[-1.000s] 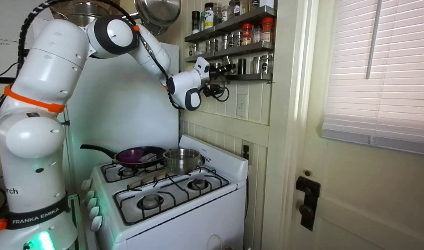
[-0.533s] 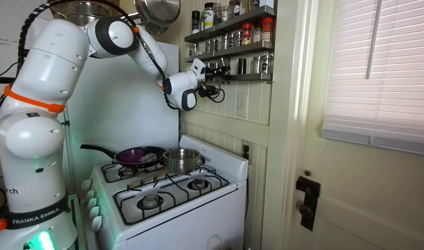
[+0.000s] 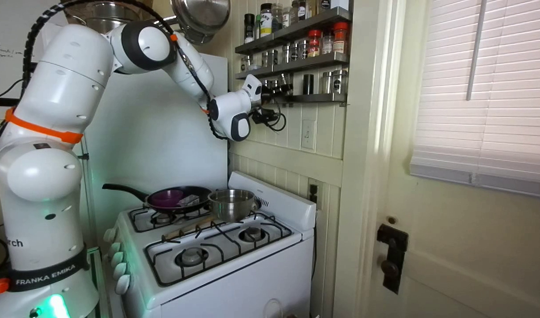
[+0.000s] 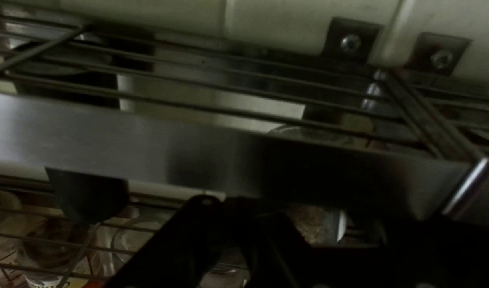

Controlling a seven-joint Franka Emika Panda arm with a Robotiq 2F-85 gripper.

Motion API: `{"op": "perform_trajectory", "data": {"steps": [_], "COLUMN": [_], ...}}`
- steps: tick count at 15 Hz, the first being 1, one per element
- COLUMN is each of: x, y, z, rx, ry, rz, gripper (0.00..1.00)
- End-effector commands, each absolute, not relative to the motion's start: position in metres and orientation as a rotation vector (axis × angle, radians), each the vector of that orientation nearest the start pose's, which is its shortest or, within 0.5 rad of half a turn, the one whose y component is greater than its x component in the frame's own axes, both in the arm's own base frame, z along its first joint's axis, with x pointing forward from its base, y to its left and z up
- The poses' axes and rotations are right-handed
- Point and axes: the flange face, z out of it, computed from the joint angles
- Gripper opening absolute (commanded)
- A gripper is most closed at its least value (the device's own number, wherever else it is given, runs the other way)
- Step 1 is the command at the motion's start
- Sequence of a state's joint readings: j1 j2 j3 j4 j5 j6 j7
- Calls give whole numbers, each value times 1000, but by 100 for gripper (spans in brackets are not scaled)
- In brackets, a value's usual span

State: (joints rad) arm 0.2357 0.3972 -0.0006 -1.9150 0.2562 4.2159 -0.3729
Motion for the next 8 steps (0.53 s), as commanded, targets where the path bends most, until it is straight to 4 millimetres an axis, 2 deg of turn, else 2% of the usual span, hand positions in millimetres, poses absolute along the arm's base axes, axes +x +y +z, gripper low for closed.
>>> {"op": "perform_trajectory", "data": {"steps": [1,4,5,6,7,8], "x": [593,590,598,598,598,598], "y": [98,89,98,96,96,96], "z": [495,499,509,510,510,510], "rx": [-1972,-1983,-1945,-1947,-1948,-1948], "ry": [-148,-97,-141,-140,-139,-139], "rz": [-2632,-2637,-2654,-2655,-2656,-2656], "gripper": [23,23,23,48,48,23]}}
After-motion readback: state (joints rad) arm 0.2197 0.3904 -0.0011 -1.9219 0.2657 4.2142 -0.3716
